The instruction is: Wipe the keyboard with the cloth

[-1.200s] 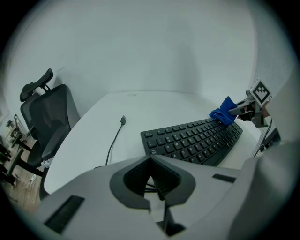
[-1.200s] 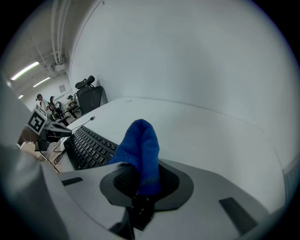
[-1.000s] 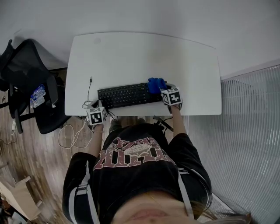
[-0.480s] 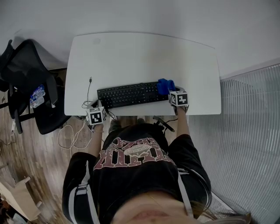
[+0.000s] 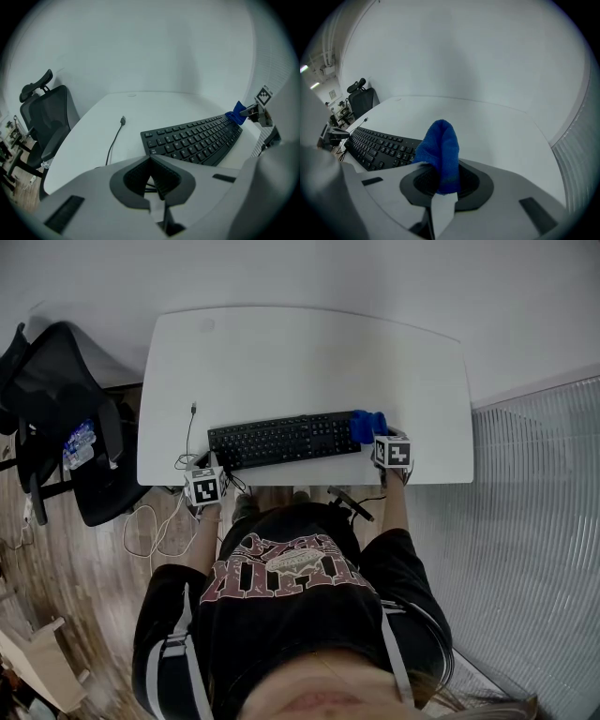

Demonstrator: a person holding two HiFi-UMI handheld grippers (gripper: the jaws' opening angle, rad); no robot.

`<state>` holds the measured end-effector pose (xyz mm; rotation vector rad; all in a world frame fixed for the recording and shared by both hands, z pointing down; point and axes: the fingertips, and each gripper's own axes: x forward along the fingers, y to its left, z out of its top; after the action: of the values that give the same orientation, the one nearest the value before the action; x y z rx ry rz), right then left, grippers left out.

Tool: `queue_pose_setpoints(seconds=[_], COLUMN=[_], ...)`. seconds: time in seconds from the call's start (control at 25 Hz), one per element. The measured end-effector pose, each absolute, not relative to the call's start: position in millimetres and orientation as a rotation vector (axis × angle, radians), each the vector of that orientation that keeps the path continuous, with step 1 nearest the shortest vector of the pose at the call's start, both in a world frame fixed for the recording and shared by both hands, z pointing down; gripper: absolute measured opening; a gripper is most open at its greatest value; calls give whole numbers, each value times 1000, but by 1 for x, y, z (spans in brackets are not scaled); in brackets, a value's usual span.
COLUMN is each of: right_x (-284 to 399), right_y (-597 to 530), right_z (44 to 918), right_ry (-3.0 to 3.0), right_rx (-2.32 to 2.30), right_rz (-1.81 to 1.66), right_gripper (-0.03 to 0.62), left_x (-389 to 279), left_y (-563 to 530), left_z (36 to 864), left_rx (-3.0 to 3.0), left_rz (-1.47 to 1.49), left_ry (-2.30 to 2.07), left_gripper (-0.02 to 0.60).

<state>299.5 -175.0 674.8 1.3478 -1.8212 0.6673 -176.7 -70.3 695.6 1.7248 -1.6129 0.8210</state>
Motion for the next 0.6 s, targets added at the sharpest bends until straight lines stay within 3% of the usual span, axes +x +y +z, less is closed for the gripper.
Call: queue_pose_setpoints(seconds=[0.24, 0.6], right_x=[281, 163], right_y=[-184, -189], right_z=[639, 589], right_ry=[-1937, -2212], right_rx=[1392, 1139], right_rz=[653, 547], right_gripper=[64, 64], left_x=[-174, -173], left_y=[-69, -71], left_z=[693, 694], left_rx=[1745, 1750], left_rz=[825, 826], left_ry=[-1607, -1601], left_gripper=[35, 35])
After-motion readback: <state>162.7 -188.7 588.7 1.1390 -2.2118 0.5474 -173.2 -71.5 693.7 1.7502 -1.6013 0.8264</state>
